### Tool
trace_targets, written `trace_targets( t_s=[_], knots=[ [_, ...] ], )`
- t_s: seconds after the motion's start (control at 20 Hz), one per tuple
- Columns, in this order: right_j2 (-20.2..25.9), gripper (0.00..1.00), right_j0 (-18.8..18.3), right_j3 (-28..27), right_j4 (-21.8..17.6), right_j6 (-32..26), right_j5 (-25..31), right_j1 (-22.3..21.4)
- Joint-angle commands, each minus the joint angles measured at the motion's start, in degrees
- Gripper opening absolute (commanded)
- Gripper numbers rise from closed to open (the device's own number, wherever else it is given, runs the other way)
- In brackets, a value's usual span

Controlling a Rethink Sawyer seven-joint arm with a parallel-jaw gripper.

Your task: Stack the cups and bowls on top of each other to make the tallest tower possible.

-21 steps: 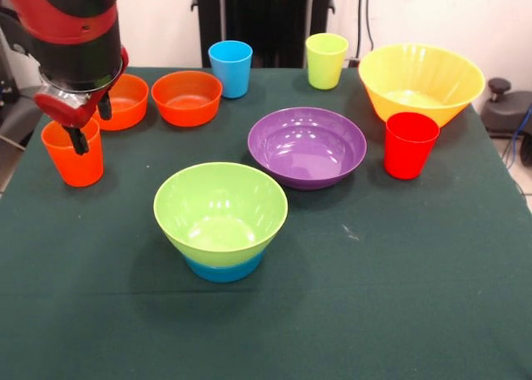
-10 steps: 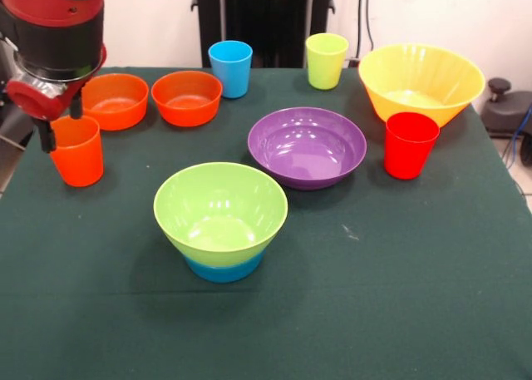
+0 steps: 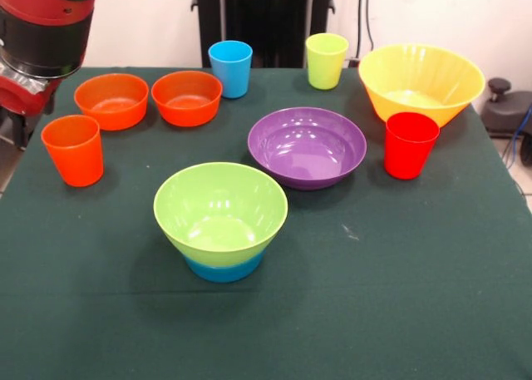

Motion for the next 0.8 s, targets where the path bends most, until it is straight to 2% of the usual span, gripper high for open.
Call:
trace_targets(
  t_s=[0.05,0.3,0.5,0.6,0.8],
  knots=[
    [-0.42,1.00,1.60,4.00,-5.37,-13.27,-0.19,2.15],
    [-1.39,1.00,1.53,5.06,-5.19,-10.98,0.20,3.92],
    [-0.22,1.00,-0.53,5.62,-1.95,-10.83,0.50,5.08],
    [-0.07,1.00,-1.07,5.88,-1.60,-10.66,0.26,5.44],
    [-0.65,1.00,-1.04,5.48,-3.28,-10.28,-0.86,6.27]
  ],
)
